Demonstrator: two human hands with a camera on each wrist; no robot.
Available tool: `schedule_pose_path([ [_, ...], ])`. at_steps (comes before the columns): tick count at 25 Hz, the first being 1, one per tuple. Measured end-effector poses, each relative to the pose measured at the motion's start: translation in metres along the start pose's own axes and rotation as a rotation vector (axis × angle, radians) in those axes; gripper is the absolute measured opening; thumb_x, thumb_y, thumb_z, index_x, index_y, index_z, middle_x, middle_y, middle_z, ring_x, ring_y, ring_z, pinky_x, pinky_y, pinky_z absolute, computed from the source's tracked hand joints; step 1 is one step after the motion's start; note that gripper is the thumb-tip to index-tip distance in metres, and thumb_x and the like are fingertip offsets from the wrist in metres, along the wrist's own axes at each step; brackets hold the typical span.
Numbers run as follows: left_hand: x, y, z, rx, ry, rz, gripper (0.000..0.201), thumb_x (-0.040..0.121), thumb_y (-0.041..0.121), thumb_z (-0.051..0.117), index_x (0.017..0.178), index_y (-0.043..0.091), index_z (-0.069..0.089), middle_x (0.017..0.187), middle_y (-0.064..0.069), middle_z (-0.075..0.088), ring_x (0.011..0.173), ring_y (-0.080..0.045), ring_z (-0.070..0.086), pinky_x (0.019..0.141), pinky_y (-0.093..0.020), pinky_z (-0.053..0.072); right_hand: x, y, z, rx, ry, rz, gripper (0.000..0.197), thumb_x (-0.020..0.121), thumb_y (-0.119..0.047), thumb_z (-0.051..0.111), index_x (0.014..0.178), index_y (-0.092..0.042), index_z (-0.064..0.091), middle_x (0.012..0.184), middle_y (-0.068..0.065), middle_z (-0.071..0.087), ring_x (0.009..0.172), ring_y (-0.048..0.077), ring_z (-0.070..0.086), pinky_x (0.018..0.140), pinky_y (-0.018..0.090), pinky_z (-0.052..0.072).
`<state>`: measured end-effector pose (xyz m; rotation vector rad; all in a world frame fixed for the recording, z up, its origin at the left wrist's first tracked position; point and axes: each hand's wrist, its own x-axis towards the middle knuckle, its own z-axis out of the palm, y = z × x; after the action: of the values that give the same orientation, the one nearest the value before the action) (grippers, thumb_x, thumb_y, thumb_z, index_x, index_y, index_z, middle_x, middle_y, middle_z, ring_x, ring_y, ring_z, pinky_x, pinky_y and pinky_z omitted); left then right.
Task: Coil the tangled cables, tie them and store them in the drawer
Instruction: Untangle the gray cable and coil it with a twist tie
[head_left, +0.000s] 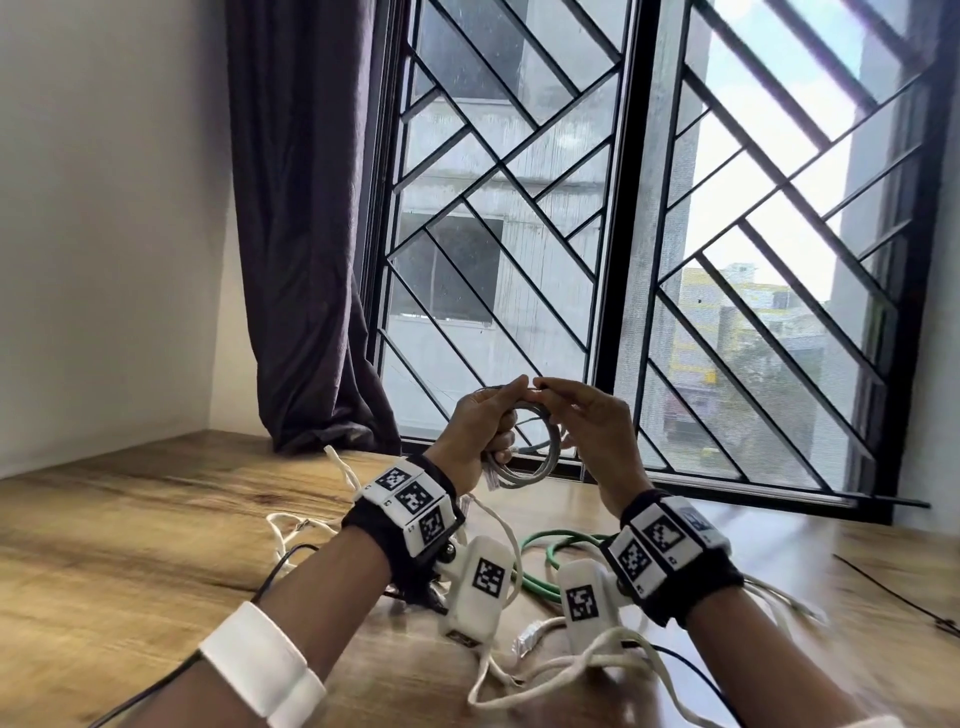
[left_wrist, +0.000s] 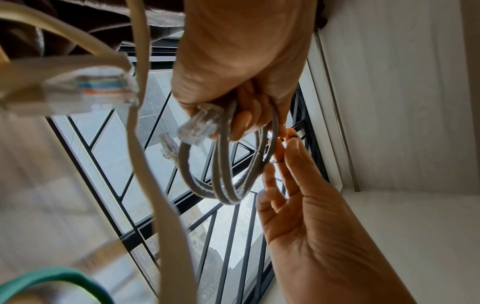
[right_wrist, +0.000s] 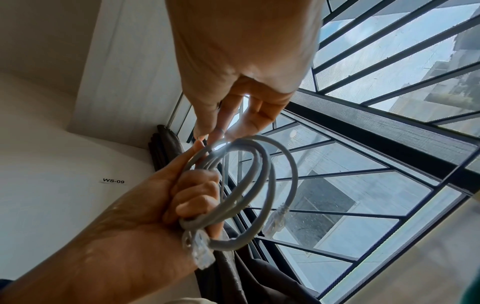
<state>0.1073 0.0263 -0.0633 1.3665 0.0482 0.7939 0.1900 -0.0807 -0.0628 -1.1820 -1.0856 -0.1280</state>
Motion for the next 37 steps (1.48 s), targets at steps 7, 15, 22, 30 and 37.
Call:
schedule_pose_path([
  [7, 0.0, -0.001, 0.0, 0.0, 0.018, -0.002, 0.025, 0.092, 0.036, 0.057, 0.074, 0.019, 0.061, 0.042, 0.011, 0.024, 0.032, -0.004, 0.019, 0.035, -0.013, 0.021, 0.001, 0.006, 0.001, 0.073, 0.011, 0.011, 0.017, 0.085, -0.008, 0.064, 0.097, -0.018, 0.071, 0.084, 0.004, 0.071, 0.075, 0.01, 0.061, 0.067, 0.026, 0.051],
  [15, 0.0, -0.001, -0.001, 0.0, 0.016, -0.013, 0.024, 0.092, 0.036, 0.057, 0.075, 0.018, 0.059, 0.042, 0.01, 0.024, 0.031, -0.004, 0.02, 0.035, -0.012, 0.022, 0.002, 0.01, 0.003, 0.147, 0.014, 0.036, 0.018, 0.085, -0.005, 0.064, 0.099, -0.014, 0.07, 0.081, 0.002, 0.07, 0.074, 0.008, 0.062, 0.07, 0.022, 0.051],
  [22, 0.001, -0.003, 0.0, 0.014, 0.009, -0.001, 0.025, 0.092, 0.034, 0.058, 0.072, 0.018, 0.06, 0.043, 0.01, 0.023, 0.03, -0.004, 0.02, 0.034, -0.012, 0.022, 0.002, 0.011, 0.001, 0.098, -0.011, 0.008, 0.018, 0.085, -0.008, 0.064, 0.098, -0.018, 0.071, 0.08, -0.002, 0.072, 0.07, 0.004, 0.063, 0.069, 0.02, 0.053],
  [30, 0.004, -0.004, -0.002, 0.15, 0.03, 0.067, 0.028, 0.093, 0.03, 0.058, 0.068, 0.016, 0.057, 0.042, 0.008, 0.029, 0.028, -0.004, 0.023, 0.033, -0.012, 0.021, 0.002, 0.011, 0.0, -0.019, -0.024, -0.054, 0.013, 0.081, -0.01, 0.07, 0.089, -0.019, 0.072, 0.076, -0.006, 0.071, 0.071, 0.003, 0.062, 0.068, 0.024, 0.052],
  [37, -0.003, 0.001, 0.0, 0.297, -0.069, 0.009, 0.028, 0.094, 0.033, 0.053, 0.076, 0.011, 0.058, 0.039, 0.009, 0.029, 0.027, -0.003, 0.023, 0.032, -0.011, 0.021, 0.01, 0.005, -0.014, -0.451, -0.017, -0.135, 0.006, 0.079, -0.024, 0.073, 0.075, -0.027, 0.07, 0.073, -0.01, 0.072, 0.069, -0.002, 0.065, 0.067, 0.018, 0.047],
])
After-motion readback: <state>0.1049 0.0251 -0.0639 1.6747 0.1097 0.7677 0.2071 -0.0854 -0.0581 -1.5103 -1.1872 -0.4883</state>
